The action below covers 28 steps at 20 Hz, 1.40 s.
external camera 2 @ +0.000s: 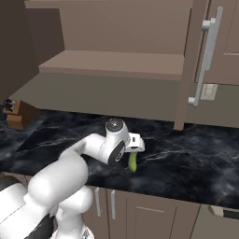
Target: Pick the cucumber, broccoli from the counter and place them in the cabinet. Then close the cabinet.
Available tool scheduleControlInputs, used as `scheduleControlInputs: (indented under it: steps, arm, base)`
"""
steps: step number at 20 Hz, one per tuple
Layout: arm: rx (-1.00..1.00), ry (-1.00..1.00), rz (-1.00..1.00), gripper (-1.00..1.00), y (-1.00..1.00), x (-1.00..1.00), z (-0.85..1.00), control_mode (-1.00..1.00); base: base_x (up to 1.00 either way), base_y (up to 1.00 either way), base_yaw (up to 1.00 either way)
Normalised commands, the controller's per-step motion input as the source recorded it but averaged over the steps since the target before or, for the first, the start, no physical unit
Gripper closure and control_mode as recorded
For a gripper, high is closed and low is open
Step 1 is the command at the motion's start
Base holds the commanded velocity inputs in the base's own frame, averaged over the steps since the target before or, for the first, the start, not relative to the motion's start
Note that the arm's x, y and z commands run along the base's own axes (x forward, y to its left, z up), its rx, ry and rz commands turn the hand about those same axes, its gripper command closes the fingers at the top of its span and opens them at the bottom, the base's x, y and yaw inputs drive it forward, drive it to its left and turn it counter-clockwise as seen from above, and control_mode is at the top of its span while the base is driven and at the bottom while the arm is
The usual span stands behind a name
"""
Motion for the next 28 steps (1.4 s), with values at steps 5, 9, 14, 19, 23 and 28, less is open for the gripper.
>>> scheduleControlInputs:
  steps: [5, 9, 14, 19, 23, 28]
  arm:
    - [0.00, 0.04, 0.00, -1.00, -0.21, 0.02, -0.47, -1.00]
    - [0.00, 0.07, 0.00, -1.00, -0.14, 0.04, -0.38, -1.00]
    - [0.00, 0.07, 0.00, -1.00, -0.08, 0.01, -0.33, -1.00]
    - [0.03, 0.06, 0.00, -1.00, -0.10, 0.00, -0.42, -1.00]
    - [0.03, 0.04, 0.00, -1.00, -0.13, 0.00, -0.44, -1.00]
    - [0.00, 0.00, 0.00, 1.00, -0.03, 0.05, -0.23, -1.00]
  base:
    - [0.00, 0.00, 0.00]
    - [0.00, 0.00, 0.00]
    - [0.00, 0.00, 0.00]
    - [0.00, 0.00, 0.00]
    - [0.00, 0.00, 0.00]
    - [0.00, 0.00, 0.00]
